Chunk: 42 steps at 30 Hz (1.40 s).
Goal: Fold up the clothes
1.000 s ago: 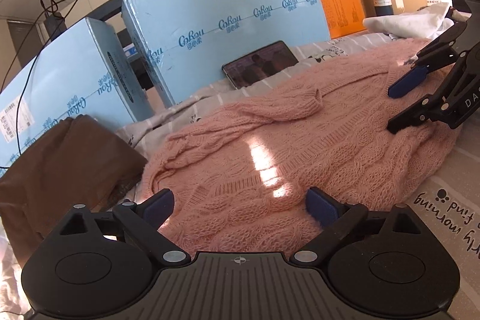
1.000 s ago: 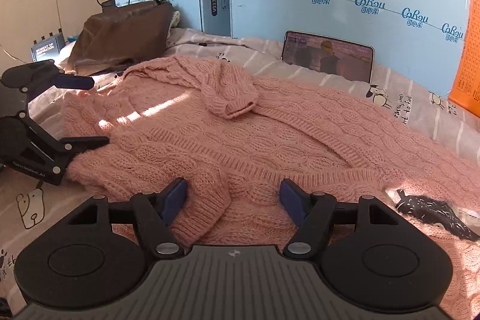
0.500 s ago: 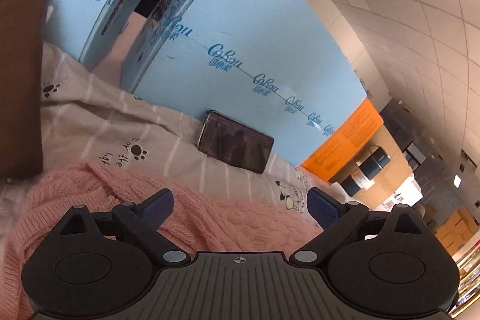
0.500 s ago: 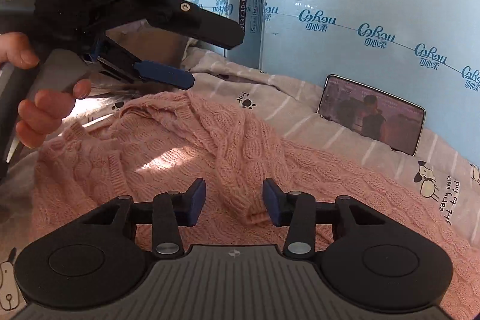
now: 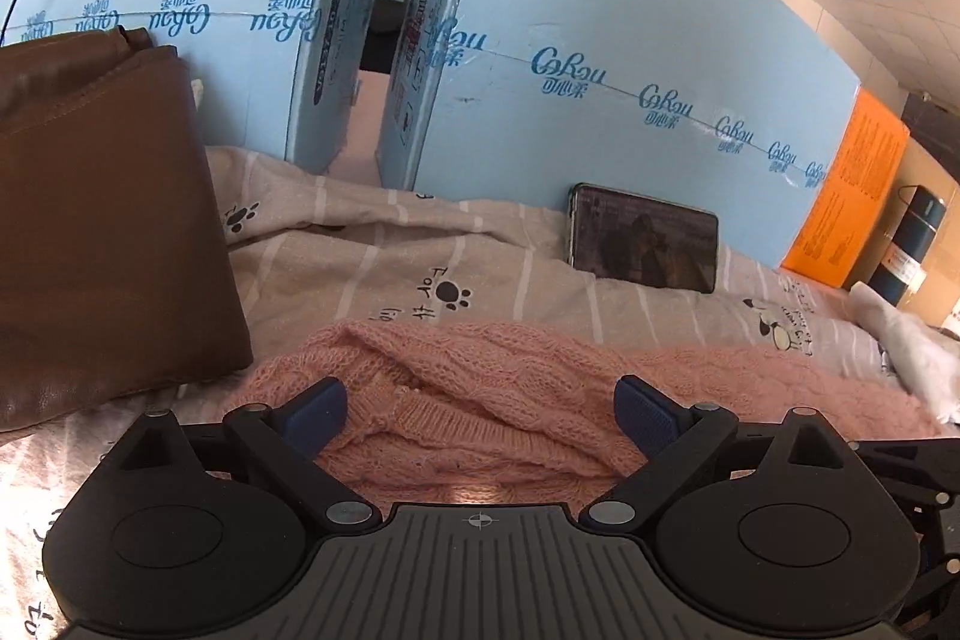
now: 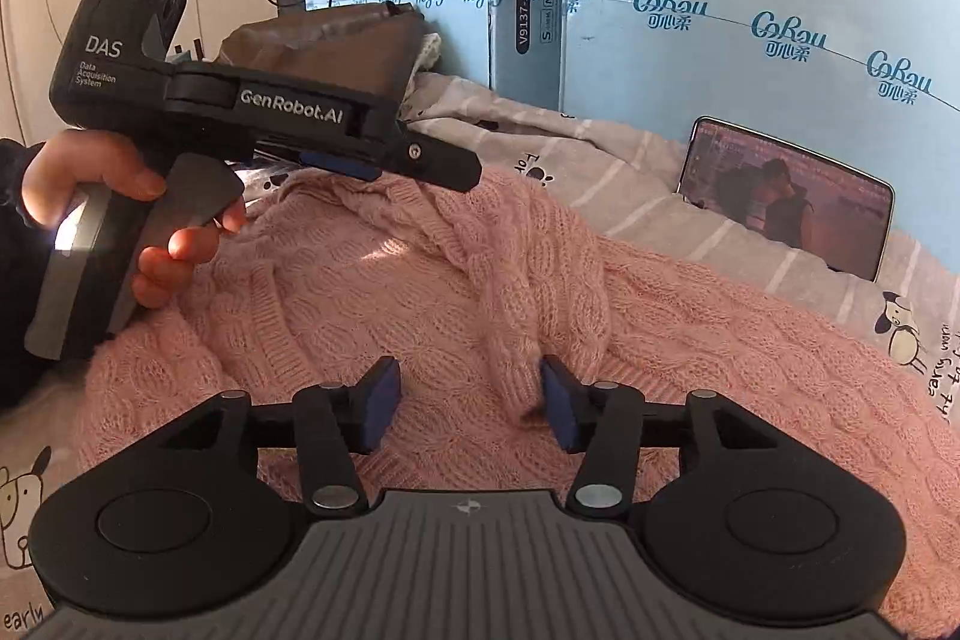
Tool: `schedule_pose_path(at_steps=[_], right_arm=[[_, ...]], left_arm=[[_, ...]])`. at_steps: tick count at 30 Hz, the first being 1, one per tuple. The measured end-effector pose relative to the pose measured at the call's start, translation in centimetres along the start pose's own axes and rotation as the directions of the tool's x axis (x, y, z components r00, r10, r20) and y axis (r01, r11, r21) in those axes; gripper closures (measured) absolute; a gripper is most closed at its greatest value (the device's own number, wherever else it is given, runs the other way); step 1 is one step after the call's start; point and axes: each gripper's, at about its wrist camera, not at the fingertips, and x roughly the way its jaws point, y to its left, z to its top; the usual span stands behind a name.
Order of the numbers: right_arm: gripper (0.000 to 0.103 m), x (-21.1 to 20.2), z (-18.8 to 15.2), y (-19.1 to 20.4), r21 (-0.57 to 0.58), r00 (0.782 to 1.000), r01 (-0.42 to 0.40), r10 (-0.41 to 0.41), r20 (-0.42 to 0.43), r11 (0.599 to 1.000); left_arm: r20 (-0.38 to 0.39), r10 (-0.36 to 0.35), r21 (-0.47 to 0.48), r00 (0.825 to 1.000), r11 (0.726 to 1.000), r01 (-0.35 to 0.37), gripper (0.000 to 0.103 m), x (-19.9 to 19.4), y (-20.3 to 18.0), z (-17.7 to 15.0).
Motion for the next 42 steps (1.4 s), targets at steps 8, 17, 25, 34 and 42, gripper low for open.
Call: schedule_pose_path(at_steps=[8, 17, 25, 34, 42], right_arm=[[0.023, -3.5, 0.0, -0.2, 0.011, 0.986, -0.115, 0.113, 0.126, 0.993], [0.017, -9.0, -2.5, 0.7, 0.073, 0.969, 0.147, -0.159, 0.189, 0.986], [0.009, -14.3, -7.7, 1.1, 0.124, 0.892, 0.421, -0.435, 0.125, 0.899], [0.005, -18.7, -12.4, 1.4, 0.039, 0.821, 0.571, -0.571, -0.018, 0.82], [0.005, -17.8, -13.1, 0.2, -0.108, 0.822, 0.557, -0.565, -0.072, 0.823]], left_arm=[[0.078, 0.002, -0.032, 0.997, 1.0, 0.0, 0.006, -2.0, 0.5, 0.3], [0.2, 0.0, 0.024, 0.98, 1.0, -0.005, 0.002, -4.7, -0.3, 0.4], [0.33, -0.159, 0.146, 0.93, 0.982, 0.116, 0.001, -8.3, -1.6, -0.7], [0.288, -0.34, 0.639, 0.895, 0.764, 0.084, 0.0, -16.3, -4.5, -7.3], [0.084, -0.043, 0.804, 0.996, 0.592, -0.042, 0.0, -17.1, -4.7, -11.4]])
